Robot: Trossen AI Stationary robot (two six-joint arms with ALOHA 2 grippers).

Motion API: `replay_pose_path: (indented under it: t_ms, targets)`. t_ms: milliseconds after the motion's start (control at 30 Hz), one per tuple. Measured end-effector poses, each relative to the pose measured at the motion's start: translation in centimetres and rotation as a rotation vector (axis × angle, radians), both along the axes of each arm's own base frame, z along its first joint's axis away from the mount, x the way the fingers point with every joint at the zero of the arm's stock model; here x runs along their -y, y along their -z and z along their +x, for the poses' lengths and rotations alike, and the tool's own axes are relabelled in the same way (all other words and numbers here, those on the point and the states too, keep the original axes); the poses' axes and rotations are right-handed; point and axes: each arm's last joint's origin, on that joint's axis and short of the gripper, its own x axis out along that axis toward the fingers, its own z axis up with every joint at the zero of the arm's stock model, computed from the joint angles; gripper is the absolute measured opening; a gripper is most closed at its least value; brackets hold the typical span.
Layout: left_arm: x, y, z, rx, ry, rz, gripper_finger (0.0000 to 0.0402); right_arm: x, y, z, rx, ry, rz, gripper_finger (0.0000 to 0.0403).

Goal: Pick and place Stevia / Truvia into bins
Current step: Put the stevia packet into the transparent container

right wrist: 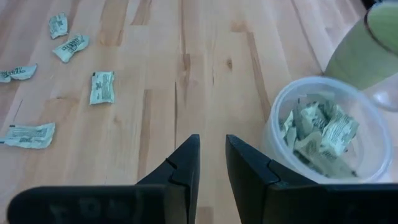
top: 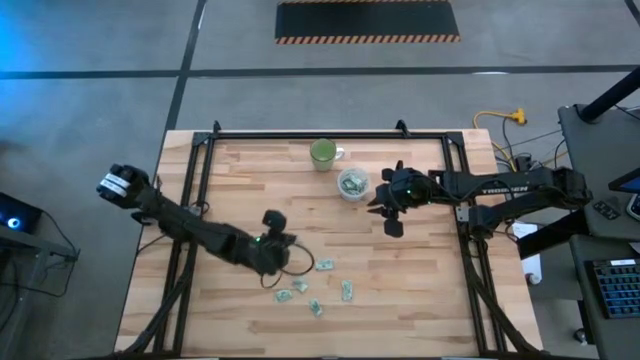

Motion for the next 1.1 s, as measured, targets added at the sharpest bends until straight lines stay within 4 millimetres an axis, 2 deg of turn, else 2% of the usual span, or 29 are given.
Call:
replay_pose_path:
  t_ms: [133,300,467,633,833,1000,1100]
  targets:
    - [-2.7,-1.1,2.1,0.108,0.034,0.039,0.0006,-0.1,0.4,-0.2,-0.013,0.017,0.023,0.0068]
    - [-7.5,-2.7,3.9,0.253,-0.001,0.036,0.0006,-0.1,0.8,-0.3,-0.025,0.023,0.033,0.0068]
    - [-12.7,-3.9,5.0,0.394,0.047,-0.067,0.0006,-0.5,1.2,-0.4,-0.037,0.018,0.044,0.0068]
    - [-16.7,-3.5,5.9,0.503,0.089,-0.191,0.0006,-0.9,1.4,-0.5,-0.043,-0.001,0.041,0.0068]
    - [-19.4,-1.5,8.5,0.515,0.086,-0.284,0.0006,-0.9,1.4,-0.5,-0.043,-0.029,0.011,0.0068]
    - [-20.7,-0.5,11.4,0.498,0.073,-0.295,0.0006,-0.9,1.4,-0.5,-0.044,-0.048,-0.01,0.0068]
    - [-21.2,-0.3,12.2,0.484,0.062,-0.299,0.0006,-0.9,1.4,-0.5,-0.044,-0.064,-0.026,0.0068]
